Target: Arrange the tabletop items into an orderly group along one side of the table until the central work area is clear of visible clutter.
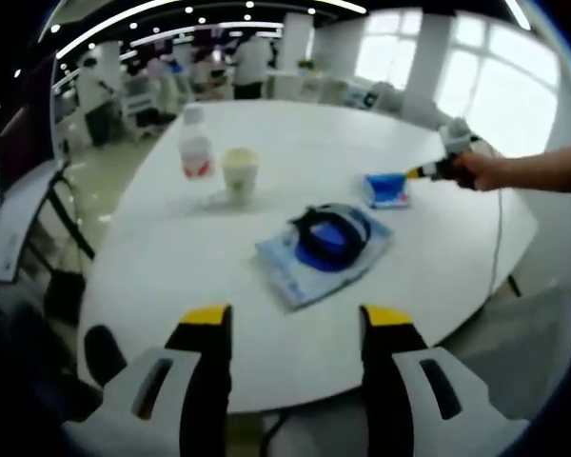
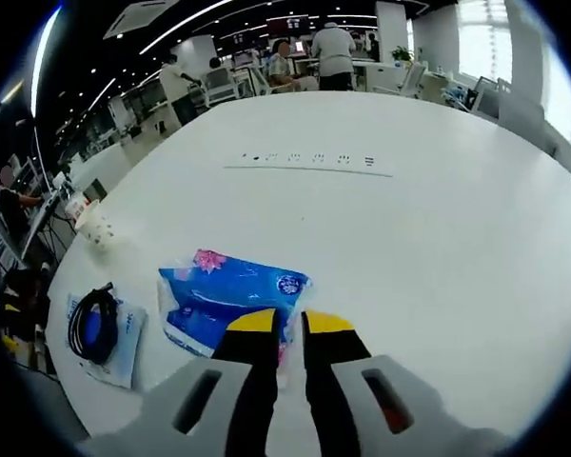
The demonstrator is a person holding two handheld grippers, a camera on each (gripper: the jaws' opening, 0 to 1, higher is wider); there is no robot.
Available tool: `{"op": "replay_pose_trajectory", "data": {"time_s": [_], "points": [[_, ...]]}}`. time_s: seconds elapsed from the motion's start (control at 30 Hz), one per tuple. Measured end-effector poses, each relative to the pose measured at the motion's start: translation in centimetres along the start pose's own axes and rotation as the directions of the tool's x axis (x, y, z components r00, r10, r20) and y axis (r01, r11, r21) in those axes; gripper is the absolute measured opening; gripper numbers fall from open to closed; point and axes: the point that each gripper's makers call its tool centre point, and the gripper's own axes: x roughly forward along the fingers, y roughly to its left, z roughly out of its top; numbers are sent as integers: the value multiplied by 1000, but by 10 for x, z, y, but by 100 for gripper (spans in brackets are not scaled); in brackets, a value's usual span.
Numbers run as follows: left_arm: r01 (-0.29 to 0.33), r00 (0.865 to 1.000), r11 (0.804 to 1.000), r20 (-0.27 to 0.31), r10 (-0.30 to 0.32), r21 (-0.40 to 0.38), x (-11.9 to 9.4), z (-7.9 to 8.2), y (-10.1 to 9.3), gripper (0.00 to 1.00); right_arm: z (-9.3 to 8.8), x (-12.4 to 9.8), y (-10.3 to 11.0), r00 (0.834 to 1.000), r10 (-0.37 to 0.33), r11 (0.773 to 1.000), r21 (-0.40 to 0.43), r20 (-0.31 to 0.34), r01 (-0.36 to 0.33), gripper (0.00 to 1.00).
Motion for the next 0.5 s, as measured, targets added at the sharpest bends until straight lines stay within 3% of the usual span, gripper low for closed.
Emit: {"op": "replay_pose_trajectory", "data": {"time_s": [0.33,0.5], "points": [[0,1000,1000,-7,0,5,1,-1,0,50,-1,-2,-7,1000,-9,1000,19,3,9,9],[0,1000,1000,-8,0,4,1,-1,0,50,-7,-5,-10,1000,-13,1000,28,-7,13,19]]}}
